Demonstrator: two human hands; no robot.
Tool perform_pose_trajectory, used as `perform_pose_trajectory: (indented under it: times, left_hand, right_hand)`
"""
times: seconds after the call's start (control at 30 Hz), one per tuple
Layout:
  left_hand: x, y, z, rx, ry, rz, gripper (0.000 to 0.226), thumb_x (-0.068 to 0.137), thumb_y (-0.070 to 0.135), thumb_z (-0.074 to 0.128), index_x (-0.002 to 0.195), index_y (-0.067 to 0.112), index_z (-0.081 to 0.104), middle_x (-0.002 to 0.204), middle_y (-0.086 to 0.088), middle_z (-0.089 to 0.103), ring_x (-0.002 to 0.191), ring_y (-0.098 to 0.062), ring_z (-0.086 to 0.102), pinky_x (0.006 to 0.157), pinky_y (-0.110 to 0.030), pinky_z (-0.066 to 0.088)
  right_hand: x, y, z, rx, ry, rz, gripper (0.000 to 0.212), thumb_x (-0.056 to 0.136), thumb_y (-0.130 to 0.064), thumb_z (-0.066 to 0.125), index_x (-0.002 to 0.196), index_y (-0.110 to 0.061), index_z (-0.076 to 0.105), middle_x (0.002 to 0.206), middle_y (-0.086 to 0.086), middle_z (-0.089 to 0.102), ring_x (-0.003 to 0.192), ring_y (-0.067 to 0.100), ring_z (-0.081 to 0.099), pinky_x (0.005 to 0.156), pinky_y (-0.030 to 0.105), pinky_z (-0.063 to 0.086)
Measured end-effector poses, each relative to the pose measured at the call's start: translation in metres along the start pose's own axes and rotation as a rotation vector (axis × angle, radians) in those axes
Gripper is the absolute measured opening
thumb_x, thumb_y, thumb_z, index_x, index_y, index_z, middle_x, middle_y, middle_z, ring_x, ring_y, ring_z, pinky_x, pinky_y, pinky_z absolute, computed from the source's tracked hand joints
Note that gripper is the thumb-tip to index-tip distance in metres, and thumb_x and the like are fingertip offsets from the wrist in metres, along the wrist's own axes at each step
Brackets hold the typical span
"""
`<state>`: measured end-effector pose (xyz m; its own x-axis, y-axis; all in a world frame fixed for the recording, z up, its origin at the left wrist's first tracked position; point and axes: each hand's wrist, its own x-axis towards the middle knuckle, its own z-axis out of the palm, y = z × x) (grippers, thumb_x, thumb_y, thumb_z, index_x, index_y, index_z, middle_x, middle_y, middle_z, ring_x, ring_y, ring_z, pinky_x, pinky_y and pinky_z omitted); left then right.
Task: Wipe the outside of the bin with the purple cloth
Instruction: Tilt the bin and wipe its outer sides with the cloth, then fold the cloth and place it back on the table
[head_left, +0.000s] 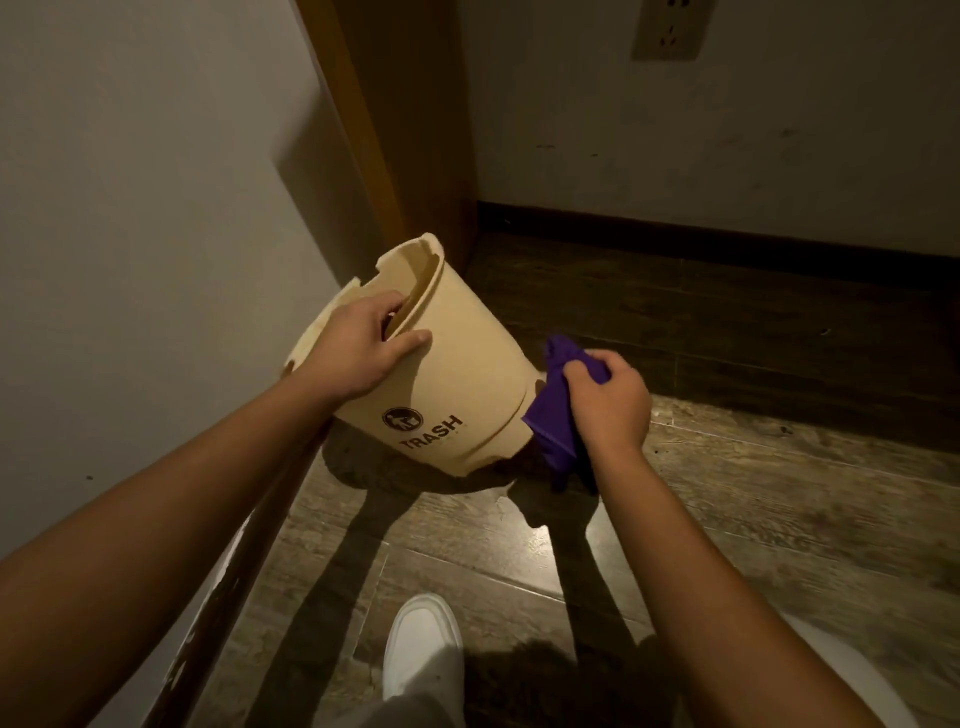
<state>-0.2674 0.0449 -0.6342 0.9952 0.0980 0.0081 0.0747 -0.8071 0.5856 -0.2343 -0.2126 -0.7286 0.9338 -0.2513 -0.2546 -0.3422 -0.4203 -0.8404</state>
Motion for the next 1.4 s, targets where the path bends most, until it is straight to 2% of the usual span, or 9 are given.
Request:
perform_pose_trajectory:
  times: [0.13,0.33,0.47,0.63,0.83,0.97,1.1,1.23,1.4]
  left_hand:
    - [-0.003,0.009,0.011,0.150,-0.070,0.134,0.016,0.095,0.032,0.066,0.107,0.022,0.066,0.092,0.001,0.070,0.086,-0.020,0.065,0.077,-0.043,0.055]
    - [-0.003,0.003,0.031,0.340,-0.125,0.198,0.017,0.095,0.031,0.066,0.111,0.027,0.065,0.096,0.005,0.071,0.089,-0.018,0.066,0.075,-0.035,0.055]
    - [-0.010,-0.005,0.044,0.420,-0.156,0.238,0.012,0.094,0.029,0.067,0.104,0.029,0.062,0.087,0.008,0.068,0.079,-0.015,0.065,0.067,-0.033,0.055]
    - [-0.019,-0.017,0.058,0.442,-0.158,0.285,0.013,0.093,0.028,0.069,0.102,0.028,0.060,0.075,0.017,0.049,0.065,-0.007,0.054,0.053,-0.016,0.033]
    - [-0.031,-0.029,0.070,0.424,-0.227,0.252,0.016,0.095,0.027,0.066,0.109,0.024,0.059,0.084,0.007,0.065,0.077,-0.017,0.068,0.061,-0.025,0.044]
    - [-0.021,-0.007,0.051,0.187,-0.193,0.090,0.059,0.090,0.057,0.064,0.139,0.030,0.046,0.112,0.017,0.058,0.099,-0.008,0.062,0.076,-0.028,0.052]
    - [0.003,0.049,0.024,-0.031,0.092,-0.009,0.047,0.098,0.058,0.048,0.133,0.026,0.050,0.109,0.008,0.067,0.089,-0.008,0.066,0.069,-0.026,0.053]
    - [0.021,0.106,0.015,-0.510,-0.235,-0.304,0.061,0.098,0.065,0.042,0.134,0.016,0.053,0.108,-0.007,0.071,0.087,-0.022,0.074,0.073,-0.039,0.061]
    - [0.031,0.142,0.006,-0.851,-0.590,-0.274,0.056,0.088,0.057,0.066,0.119,0.011,0.072,0.114,-0.013,0.075,0.103,-0.027,0.074,0.078,-0.037,0.061]
  right_hand:
    - [0.004,-0.025,-0.004,-0.166,-0.086,-0.152,0.036,0.091,-0.048,0.065,0.124,-0.034,0.069,0.120,0.001,0.064,0.098,0.020,0.063,0.083,0.040,0.057]
    - [0.005,-0.043,0.003,-0.370,-0.146,-0.286,0.039,0.094,-0.055,0.059,0.130,-0.040,0.067,0.123,0.000,0.055,0.090,0.014,0.047,0.070,0.030,0.033]
    - [0.002,-0.047,0.008,-0.500,-0.200,-0.368,0.038,0.100,-0.053,0.051,0.133,-0.041,0.064,0.126,0.000,0.055,0.092,0.013,0.046,0.070,0.031,0.036]
    - [-0.003,-0.049,0.010,-0.574,-0.258,-0.369,0.038,0.099,-0.055,0.049,0.131,-0.043,0.064,0.125,0.001,0.055,0.095,0.017,0.051,0.073,0.033,0.043]
    - [-0.002,-0.043,-0.002,-0.591,-0.270,-0.269,0.038,0.097,-0.052,0.053,0.130,-0.038,0.067,0.132,0.004,0.059,0.106,0.027,0.062,0.073,0.034,0.046]
    - [0.000,-0.046,-0.020,-0.520,-0.219,-0.261,0.040,0.096,-0.052,0.055,0.132,-0.036,0.065,0.133,0.005,0.057,0.102,0.024,0.058,0.072,0.032,0.040]
    - [-0.003,-0.071,-0.043,-0.389,-0.203,-0.316,0.061,0.090,-0.052,0.065,0.146,-0.034,0.048,0.137,0.003,0.055,0.114,0.022,0.057,0.085,0.037,0.049]
    - [-0.009,-0.106,-0.073,-0.332,-0.236,-0.386,0.076,0.086,-0.051,0.072,0.152,-0.034,0.039,0.140,0.001,0.056,0.118,0.022,0.058,0.096,0.045,0.053]
    - [-0.016,-0.140,-0.121,-0.311,-0.393,-0.664,0.092,0.079,-0.045,0.081,0.156,-0.040,0.031,0.140,-0.004,0.054,0.119,0.016,0.057,0.099,0.043,0.054]
